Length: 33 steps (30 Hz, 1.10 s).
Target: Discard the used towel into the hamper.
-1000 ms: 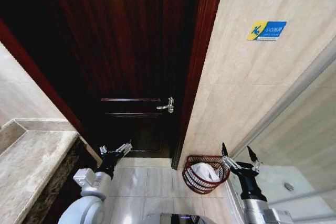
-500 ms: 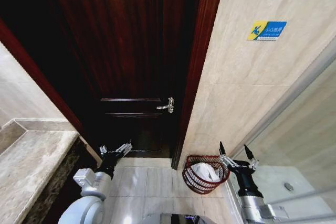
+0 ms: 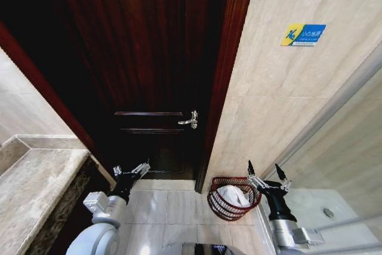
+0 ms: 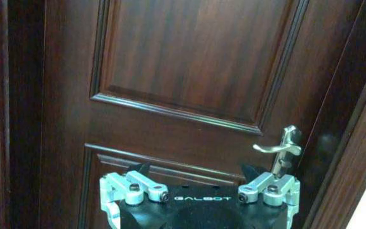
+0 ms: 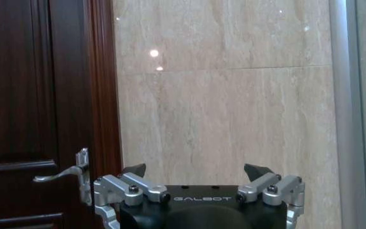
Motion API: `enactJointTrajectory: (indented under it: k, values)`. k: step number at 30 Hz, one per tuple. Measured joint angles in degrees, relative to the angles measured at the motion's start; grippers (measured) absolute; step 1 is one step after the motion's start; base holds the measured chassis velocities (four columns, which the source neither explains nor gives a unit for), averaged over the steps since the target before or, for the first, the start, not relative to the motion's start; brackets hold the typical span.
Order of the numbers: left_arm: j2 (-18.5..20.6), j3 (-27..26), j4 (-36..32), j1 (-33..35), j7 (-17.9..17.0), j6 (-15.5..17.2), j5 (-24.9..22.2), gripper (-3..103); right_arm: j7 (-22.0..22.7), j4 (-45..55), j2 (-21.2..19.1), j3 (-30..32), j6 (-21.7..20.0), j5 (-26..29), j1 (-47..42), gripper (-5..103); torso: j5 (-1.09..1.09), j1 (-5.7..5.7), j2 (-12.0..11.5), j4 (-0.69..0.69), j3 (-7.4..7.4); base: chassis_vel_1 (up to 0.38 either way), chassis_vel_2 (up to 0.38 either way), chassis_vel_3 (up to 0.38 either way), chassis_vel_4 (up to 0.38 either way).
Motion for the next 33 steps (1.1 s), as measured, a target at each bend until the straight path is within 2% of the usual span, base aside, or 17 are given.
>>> enactJointTrajectory:
  k: [14, 23, 33]
  values:
    - [0.0, 0.0, 0.0, 0.0, 0.0, 0.0, 0.0, 97, 0.0, 0.0, 0.0, 0.0, 0.0, 0.0, 0.0, 100, 0.00, -0.05, -0.1, 0.00, -0.06, 0.000, 0.000, 0.000, 0.000]
    - [0.0, 0.0, 0.0, 0.0, 0.0, 0.0, 0.0, 97, 0.0, 0.0, 0.0, 0.0, 0.0, 0.0, 0.0, 100, 0.00, -1.34, -2.9, 0.00, -1.49, 0.000, 0.000, 0.000, 0.000]
    - [0.0, 0.0, 0.0, 0.0, 0.0, 0.0, 0.0, 97, 0.0, 0.0, 0.0, 0.0, 0.0, 0.0, 0.0, 100, 0.00, -1.49, -2.9, 0.00, -1.42, 0.000, 0.000, 0.000, 0.000]
